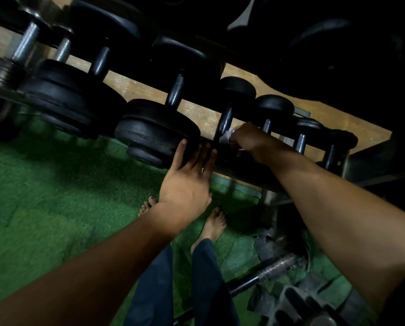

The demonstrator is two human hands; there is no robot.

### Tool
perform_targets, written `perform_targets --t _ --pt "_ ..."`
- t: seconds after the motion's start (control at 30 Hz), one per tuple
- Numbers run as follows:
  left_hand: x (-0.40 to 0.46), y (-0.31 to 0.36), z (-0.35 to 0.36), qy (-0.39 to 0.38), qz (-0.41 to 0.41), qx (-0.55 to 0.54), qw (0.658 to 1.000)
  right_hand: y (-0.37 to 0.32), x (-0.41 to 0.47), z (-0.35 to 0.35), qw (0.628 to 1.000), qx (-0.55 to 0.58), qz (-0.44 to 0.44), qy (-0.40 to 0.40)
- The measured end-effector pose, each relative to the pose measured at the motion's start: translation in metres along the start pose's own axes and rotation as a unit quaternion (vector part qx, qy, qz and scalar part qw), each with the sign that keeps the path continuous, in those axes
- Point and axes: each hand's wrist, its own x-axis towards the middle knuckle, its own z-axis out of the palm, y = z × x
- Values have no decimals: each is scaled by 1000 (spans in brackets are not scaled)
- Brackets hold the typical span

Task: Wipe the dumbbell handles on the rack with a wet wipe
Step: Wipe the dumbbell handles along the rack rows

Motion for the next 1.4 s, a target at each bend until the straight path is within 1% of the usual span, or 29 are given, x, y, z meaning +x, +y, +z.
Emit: perform_targets --t 0.13,0.27,0.37,0.43,0.5,0.6,0.63,0.67,0.7,0.77,0.83,0.87,0.9,0.93,1.0,1.03,1.13,1.17,1.2,1.27,1.33,1.4 --pt "0 0 1 5 2 1 1000 5 0 -5 1000 -6 3 -20" --pt "-1 -1 1 10 3 -2 1000 9 5 -7 1000 -24 -16 2" --pt "0 -1 1 8 3 0 1000 10 5 -1 996 -81 -12 -34" --pt "0 0 2 12 2 1 1000 9 2 -2 992 -119 -16 -39" --pt "0 0 3 12 3 4 1000 10 1 -4 992 -118 -12 -42" --pt "0 -1 4 17 3 2 1000 2 6 -3 997 -68 -7 -23" --pt "0 -1 4 16 4 2 1000 -5 9 -4 997 -76 -3 -15" --pt "0 -1 4 14 5 2 1000 -11 11 -3 994 -106 4 -13" --pt "0 -1 4 13 5 3 1000 -12 16 -4 994 -103 3 19" --pt "1 -1 4 12 6 2 1000 -14 24 -4 996 -16 -46 75" --pt "1 0 4 13 6 1 1000 -12 14 -5 979 62 -83 176" --pt "1 0 4 15 5 2 1000 -9 10 -3 971 46 -93 214" --pt "0 0 4 17 4 3 1000 -8 7 0 964 17 -103 245" --pt "0 0 4 18 4 2 1000 -6 5 3 950 -30 -136 280" --pt "-1 0 3 22 3 -4 1000 -6 2 7 906 -128 -240 325" --pt "-1 0 2 23 3 -7 1000 -6 3 8 888 -167 -276 327" --pt "-1 -1 2 25 5 -11 1000 -1 4 13 847 -300 -328 291" --pt "-1 -1 2 27 5 -13 1000 -1 4 14 827 -332 -348 292" --pt "-1 -1 2 27 6 -14 1000 -1 3 15 812 -343 -368 297" --pt "-1 0 2 27 6 -16 999 -5 2 11 796 -358 -389 295" --pt "-1 -1 2 25 6 -18 1000 -11 3 9 777 -438 -383 239" --pt "-1 0 2 25 4 -19 999 -15 4 6 743 -524 -390 150"
